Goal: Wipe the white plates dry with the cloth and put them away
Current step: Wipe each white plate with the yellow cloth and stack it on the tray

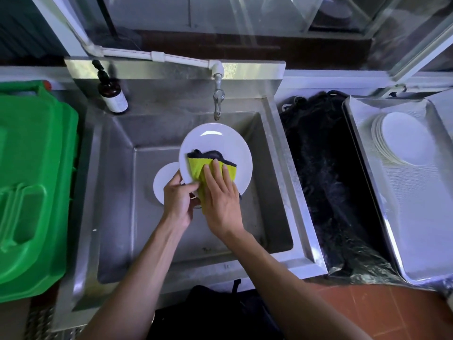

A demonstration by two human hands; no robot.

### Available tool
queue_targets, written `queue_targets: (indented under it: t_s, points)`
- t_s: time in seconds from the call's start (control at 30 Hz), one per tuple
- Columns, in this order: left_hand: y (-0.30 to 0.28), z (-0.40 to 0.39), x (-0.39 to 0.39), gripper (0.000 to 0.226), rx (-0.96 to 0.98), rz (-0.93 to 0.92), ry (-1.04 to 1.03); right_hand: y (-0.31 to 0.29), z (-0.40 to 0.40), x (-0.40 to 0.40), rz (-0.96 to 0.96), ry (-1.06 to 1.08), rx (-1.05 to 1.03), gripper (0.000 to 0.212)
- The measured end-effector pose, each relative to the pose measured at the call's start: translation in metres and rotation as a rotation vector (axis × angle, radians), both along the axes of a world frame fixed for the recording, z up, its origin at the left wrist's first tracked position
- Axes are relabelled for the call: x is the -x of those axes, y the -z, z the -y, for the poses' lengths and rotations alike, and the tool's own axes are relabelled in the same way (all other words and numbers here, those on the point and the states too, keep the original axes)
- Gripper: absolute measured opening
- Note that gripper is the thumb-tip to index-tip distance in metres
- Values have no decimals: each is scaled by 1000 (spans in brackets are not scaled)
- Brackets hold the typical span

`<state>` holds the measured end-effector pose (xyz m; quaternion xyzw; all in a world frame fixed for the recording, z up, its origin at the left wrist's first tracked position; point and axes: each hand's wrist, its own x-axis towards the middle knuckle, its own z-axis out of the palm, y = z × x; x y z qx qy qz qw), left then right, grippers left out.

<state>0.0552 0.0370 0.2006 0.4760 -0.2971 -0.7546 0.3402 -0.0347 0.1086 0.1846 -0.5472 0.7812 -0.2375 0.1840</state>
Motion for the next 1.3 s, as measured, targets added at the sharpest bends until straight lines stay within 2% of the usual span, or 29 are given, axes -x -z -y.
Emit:
queue_targets:
  t_s: [0.1, 0.3, 0.5, 0.67, 0.83, 1.13, 1.3]
  points:
    - [2, 4, -6, 48, -6, -8, -28, 8, -11, 2, -17, -13, 7, 52]
    - [9, 6, -12, 53, -37, -15, -51, 21, -23, 21, -122, -10, -62, 53]
    - [4, 4, -10, 45, -29, 31, 6, 10, -12, 61, -139, 50, -117, 54]
    - [-4, -3, -7, 41, -11, 59, 92, -1, 0, 92, -212, 9, -97, 54]
    - [-11, -15, -2, 38, -7, 77, 162, -12, 12, 102, -233, -113, -27, 54]
    - [-13, -35, 10, 40, 20, 106, 195, -10, -11, 87, -108, -457, 162, 59]
    - [-19, -46, 14, 41, 5, 143, 179, -8, -15, 96, -108, -533, 188, 58]
